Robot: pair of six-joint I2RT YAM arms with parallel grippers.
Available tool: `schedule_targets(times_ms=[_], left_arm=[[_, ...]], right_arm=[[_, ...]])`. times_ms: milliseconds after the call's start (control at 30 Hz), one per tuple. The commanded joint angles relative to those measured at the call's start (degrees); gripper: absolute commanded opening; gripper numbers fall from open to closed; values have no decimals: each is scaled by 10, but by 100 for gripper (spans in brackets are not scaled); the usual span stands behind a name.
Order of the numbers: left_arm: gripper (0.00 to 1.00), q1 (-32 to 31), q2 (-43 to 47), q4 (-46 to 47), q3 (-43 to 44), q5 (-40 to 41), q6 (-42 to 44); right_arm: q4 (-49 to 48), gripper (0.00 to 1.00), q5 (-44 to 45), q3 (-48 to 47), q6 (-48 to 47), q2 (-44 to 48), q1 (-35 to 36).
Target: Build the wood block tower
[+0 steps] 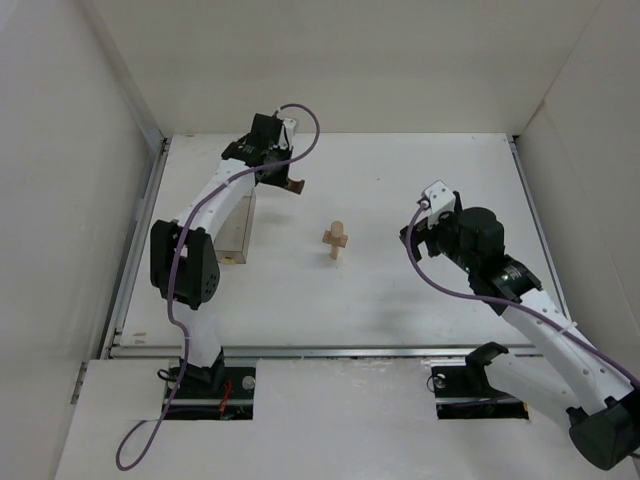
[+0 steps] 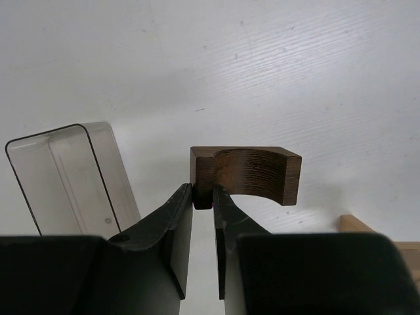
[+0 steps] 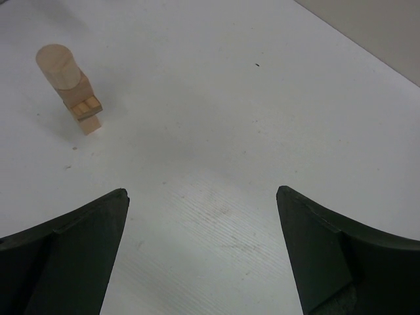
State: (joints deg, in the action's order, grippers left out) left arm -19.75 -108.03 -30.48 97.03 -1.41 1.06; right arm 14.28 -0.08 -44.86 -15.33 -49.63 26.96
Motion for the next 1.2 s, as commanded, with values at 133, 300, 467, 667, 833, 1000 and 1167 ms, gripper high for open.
schedule_targets(times_ms=[133, 300, 467, 667, 833, 1000, 1167], left_arm=[[0, -2, 48, -72, 80, -29, -55], [0, -22, 73, -72, 99, 0, -69], [0, -46, 90, -67, 112, 18, -84], [0, -63, 95, -49, 112, 36, -102], [0, -70, 95, -38, 112, 28, -122], [0, -70, 95, -33, 112, 17, -134], [0, -75, 95, -27, 100, 10, -134]], right_arm=[[-93, 99, -41, -80, 165, -41, -3], [-111, 79, 18, -202, 381, -130, 9], [-124, 68, 88, -285, 497, -259, 65], [-51, 69, 155, -411, 502, -373, 137], [-40, 69, 192, -435, 515, -398, 157], [-40, 64, 214, -446, 515, -414, 168], [-40, 64, 227, -467, 509, -447, 168]])
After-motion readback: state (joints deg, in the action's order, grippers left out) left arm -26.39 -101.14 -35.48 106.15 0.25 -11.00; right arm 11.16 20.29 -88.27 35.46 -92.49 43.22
